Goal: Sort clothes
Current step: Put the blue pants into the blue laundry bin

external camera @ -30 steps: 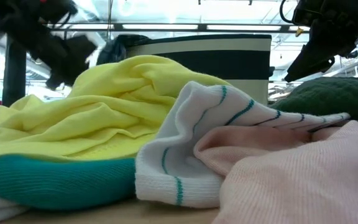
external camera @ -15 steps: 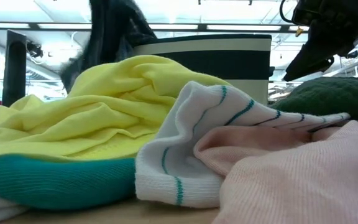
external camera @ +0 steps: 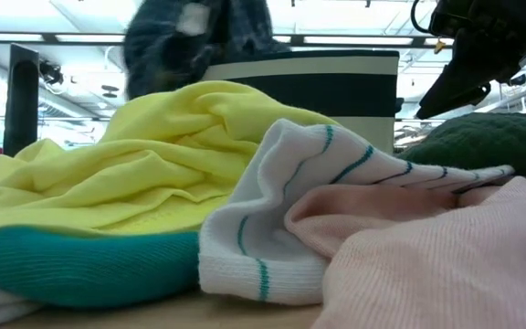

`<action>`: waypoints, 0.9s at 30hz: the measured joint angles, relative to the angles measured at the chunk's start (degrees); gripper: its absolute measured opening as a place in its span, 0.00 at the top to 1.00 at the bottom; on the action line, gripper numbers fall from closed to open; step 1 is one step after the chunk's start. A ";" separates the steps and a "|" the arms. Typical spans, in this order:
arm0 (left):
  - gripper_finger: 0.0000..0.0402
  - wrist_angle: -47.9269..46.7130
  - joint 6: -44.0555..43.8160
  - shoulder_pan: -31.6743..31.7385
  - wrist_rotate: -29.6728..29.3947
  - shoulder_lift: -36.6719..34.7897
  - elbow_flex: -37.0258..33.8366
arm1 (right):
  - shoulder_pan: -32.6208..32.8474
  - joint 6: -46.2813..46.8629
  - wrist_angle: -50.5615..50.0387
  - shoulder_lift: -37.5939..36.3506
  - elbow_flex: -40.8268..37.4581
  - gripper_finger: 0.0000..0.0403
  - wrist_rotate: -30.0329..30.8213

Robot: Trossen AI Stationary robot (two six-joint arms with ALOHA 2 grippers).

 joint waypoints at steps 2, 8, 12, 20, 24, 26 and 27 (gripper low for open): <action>1.00 1.27 0.00 1.34 3.56 5.65 8.43 | -0.01 -0.02 0.01 0.00 0.00 0.53 0.01; 1.00 22.59 -0.13 4.72 13.45 17.18 19.42 | 0.01 -0.49 -0.02 0.00 0.00 0.53 0.00; 1.00 31.28 -1.24 6.09 18.73 19.25 17.69 | -0.01 -0.55 -0.37 0.00 -0.03 0.53 -0.04; 1.00 12.65 -1.79 7.34 18.92 21.33 16.72 | -0.01 -0.55 -0.42 0.00 -0.04 0.53 -0.05; 1.00 1.56 -1.86 8.13 18.61 21.76 16.06 | -0.01 -0.55 -0.39 0.00 -0.04 0.53 -0.07; 1.00 -6.16 -2.14 8.50 18.30 21.76 15.46 | -0.01 -0.52 -0.43 0.00 -0.04 0.53 -0.13; 1.00 -9.92 -2.52 8.70 17.96 21.74 15.01 | -0.01 -0.52 -0.35 0.00 -0.04 0.53 -0.23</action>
